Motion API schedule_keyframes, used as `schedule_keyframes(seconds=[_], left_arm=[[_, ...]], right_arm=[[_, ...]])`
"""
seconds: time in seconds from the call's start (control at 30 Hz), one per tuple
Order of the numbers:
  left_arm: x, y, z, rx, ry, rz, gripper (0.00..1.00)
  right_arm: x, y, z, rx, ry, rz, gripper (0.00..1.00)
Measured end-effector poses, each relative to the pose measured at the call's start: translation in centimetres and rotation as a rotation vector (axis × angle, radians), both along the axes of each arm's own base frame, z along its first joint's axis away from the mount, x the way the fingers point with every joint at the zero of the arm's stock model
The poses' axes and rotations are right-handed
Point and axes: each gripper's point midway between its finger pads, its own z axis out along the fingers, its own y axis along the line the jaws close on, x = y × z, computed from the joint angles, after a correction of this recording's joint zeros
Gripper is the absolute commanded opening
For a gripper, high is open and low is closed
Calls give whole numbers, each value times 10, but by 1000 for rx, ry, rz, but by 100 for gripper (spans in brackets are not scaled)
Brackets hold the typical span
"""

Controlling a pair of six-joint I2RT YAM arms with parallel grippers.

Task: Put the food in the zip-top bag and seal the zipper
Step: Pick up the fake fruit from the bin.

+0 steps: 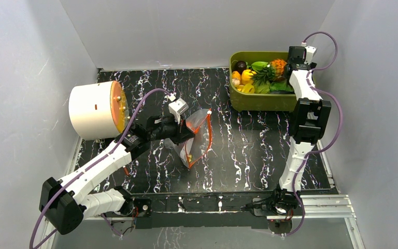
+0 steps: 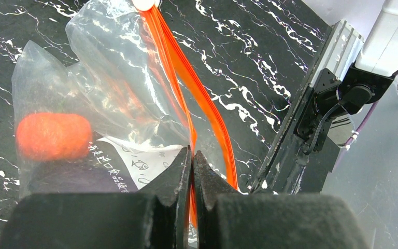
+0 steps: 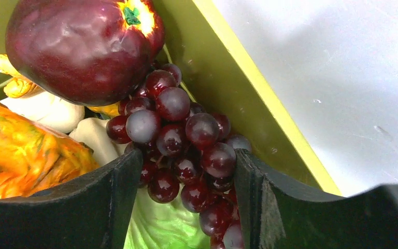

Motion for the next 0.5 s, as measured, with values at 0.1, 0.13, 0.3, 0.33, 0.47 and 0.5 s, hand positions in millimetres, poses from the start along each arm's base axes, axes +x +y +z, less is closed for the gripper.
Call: schedule_keyframes(seconds=[0.1, 0.13, 0.3, 0.33, 0.47, 0.5], left_arm=[[0, 0, -1, 1, 2, 0, 0], [0, 0, -1, 3, 4, -1, 0], [0, 0, -3, 5, 6, -1, 0], [0, 0, -3, 5, 6, -1, 0], [0, 0, -2, 4, 6, -1, 0], [0, 0, -2, 4, 5, 0, 0]], right_arm=[[1, 1, 0, 5, 0, 8, 43], [1, 1, 0, 4, 1, 10, 41], [1, 0, 0, 2, 0, 11, 28], [1, 0, 1, 1, -1, 10, 26], [1, -1, 3, 0, -5, 11, 19], [1, 0, 4, -1, -6, 12, 18]])
